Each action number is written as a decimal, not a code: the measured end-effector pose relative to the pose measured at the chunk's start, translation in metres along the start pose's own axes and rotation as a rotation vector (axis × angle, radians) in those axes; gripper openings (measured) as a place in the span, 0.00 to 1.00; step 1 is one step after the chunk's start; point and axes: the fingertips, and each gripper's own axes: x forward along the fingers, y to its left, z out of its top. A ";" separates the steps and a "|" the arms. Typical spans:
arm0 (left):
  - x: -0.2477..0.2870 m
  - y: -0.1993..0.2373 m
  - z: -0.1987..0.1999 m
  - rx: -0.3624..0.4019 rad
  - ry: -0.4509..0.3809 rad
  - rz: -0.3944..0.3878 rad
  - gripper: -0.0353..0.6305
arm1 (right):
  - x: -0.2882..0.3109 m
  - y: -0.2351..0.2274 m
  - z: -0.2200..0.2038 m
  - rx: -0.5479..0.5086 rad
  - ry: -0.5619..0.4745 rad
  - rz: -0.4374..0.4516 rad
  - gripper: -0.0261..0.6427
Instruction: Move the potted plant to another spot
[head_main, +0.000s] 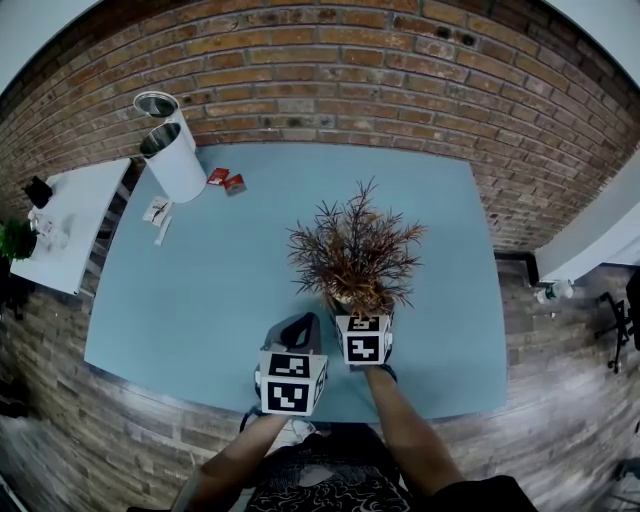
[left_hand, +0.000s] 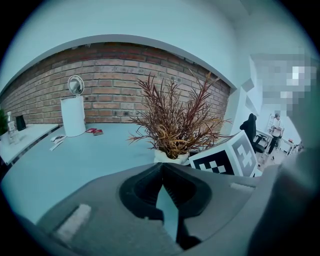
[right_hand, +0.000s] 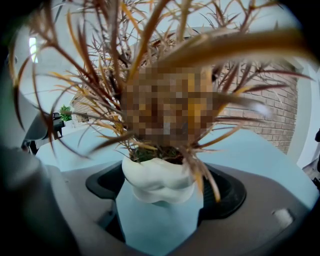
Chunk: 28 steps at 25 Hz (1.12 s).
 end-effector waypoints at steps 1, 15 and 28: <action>-0.001 -0.001 -0.001 0.000 -0.001 -0.002 0.05 | -0.002 0.002 -0.001 0.001 0.001 0.003 0.73; -0.021 -0.009 -0.016 0.005 -0.004 -0.026 0.05 | -0.026 0.011 -0.013 0.001 0.007 -0.008 0.73; -0.040 -0.008 -0.030 0.016 -0.002 -0.068 0.05 | -0.044 0.019 -0.026 0.019 0.027 -0.028 0.73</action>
